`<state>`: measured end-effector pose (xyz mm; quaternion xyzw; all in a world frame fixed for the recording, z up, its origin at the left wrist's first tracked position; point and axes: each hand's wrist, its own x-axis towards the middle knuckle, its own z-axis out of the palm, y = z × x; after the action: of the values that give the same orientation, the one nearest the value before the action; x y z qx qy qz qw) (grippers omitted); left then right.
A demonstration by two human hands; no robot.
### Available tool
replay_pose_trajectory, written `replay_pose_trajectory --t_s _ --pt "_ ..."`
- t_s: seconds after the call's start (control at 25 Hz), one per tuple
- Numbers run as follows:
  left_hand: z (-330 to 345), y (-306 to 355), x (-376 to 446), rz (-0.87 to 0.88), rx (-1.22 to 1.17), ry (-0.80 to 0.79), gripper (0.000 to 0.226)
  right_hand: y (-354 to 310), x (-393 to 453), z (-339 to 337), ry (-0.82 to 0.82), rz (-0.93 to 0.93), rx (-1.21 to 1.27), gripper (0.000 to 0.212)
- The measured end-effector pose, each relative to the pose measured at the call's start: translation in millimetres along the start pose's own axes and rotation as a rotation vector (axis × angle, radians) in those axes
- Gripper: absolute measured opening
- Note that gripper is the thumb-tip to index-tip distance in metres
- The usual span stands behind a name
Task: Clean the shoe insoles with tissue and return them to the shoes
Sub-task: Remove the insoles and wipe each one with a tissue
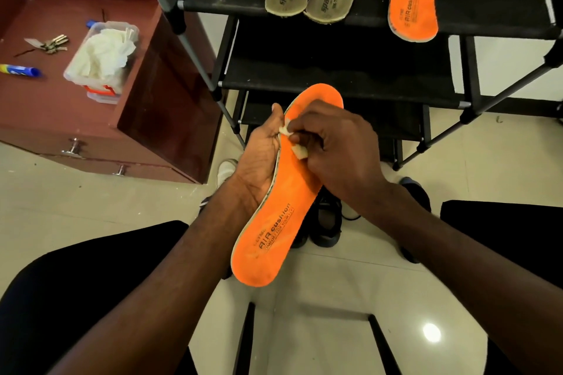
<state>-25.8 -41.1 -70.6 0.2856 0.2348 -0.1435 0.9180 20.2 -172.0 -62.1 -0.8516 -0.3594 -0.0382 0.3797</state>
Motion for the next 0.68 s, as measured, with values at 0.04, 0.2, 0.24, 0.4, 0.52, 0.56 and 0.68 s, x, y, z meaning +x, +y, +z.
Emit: replay_pose_trajectory --t_s 0.04,0.2,0.24,0.4,0.52,0.56,0.68 --pt "-2 3 -2 0.008 -0.010 -0.006 0.074 -2 -4 -1 -0.057 -0.043 -0.014 0.020" --pt "2 1 -7 -0.006 0.059 -0.030 0.071 10 -6 -12 0.041 0.029 -0.219 0.026" --pt "4 -1 -5 -0.014 0.062 -0.036 0.071 11 -2 -13 0.096 0.064 -0.220 0.026" --pt "1 2 0 -0.048 -0.085 -0.109 0.078 -2 -5 -1 -0.025 -0.041 -0.070 0.024" --pt "-3 1 -5 -0.032 -0.074 -0.129 0.077 9 -11 -10 -0.044 -0.025 -0.199 0.024" --pt "-1 -3 -5 -0.013 -0.005 -0.073 0.072 17 -8 -13 0.016 0.030 -0.252 0.027" --pt "8 -9 -4 -0.001 0.062 -0.049 0.067 18 -1 -9 0.081 0.083 -0.228 0.027"
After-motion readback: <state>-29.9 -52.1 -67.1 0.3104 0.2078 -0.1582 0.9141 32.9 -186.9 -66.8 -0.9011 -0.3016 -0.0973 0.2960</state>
